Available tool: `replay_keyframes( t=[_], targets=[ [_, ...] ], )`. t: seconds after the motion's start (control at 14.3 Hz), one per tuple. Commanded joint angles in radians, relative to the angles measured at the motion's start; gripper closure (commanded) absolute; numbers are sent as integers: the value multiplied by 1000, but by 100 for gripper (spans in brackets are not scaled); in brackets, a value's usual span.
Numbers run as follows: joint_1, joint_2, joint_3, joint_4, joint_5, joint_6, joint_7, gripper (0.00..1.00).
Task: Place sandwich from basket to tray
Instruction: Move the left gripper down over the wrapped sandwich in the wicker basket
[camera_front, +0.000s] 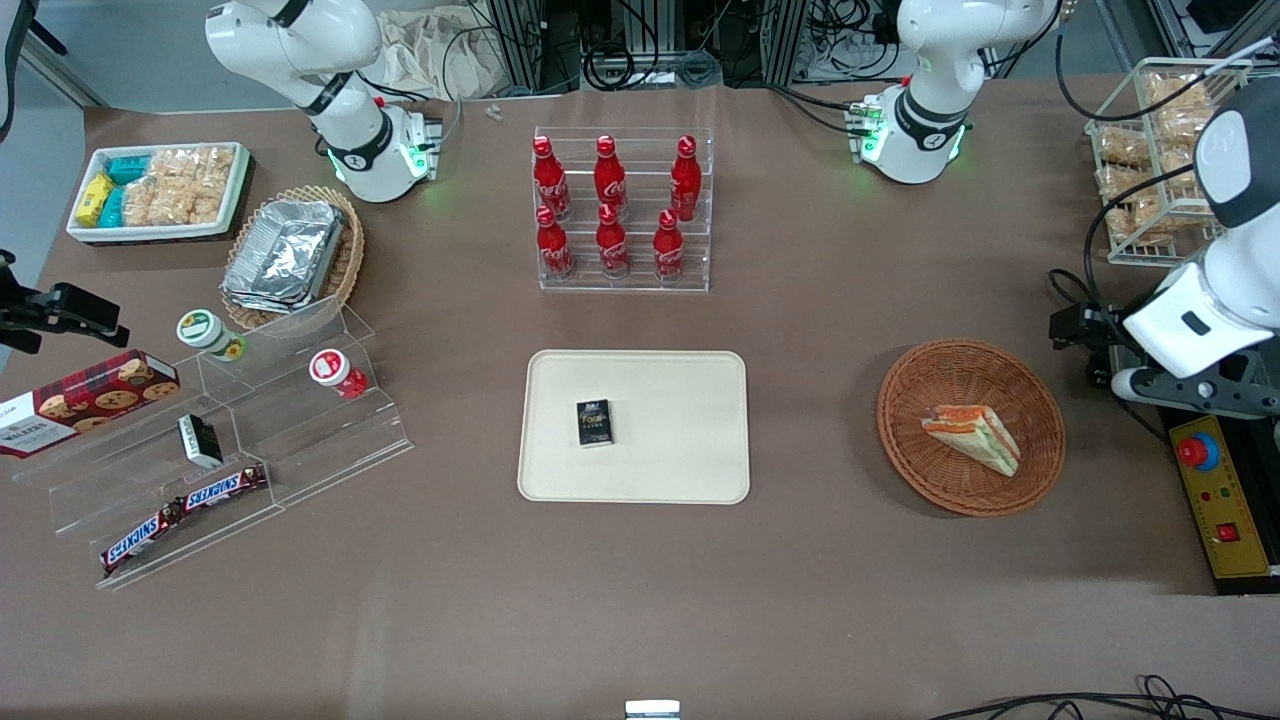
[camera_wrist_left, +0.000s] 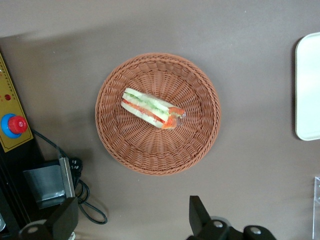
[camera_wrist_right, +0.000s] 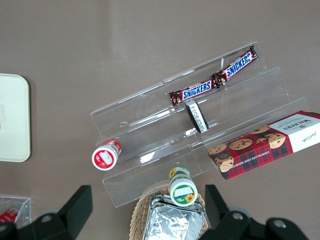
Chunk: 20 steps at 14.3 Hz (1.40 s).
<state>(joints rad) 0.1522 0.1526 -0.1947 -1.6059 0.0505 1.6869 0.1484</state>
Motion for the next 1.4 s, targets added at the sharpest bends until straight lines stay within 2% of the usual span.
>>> replay_keyframes(
  t=[0.0,0.21,0.28,0.49,0.7,0.91,1.19,1.33],
  targets=[
    [20,36,-12,61,-6,-30,-21,0],
    [20,82,-12,83,2,-32,-23,0],
    [18,84,-11,74,2,-27,-77,0],
    [23,101,-9,20,-8,51,-527,0],
    [33,93,-5,-118,-17,245,-792,0],
    [33,129,-6,-201,-6,428,-1146,0],
    [36,208,-5,-212,-3,482,-1354,0],
    [35,235,-5,-212,0,507,-1401,0]
  ],
)
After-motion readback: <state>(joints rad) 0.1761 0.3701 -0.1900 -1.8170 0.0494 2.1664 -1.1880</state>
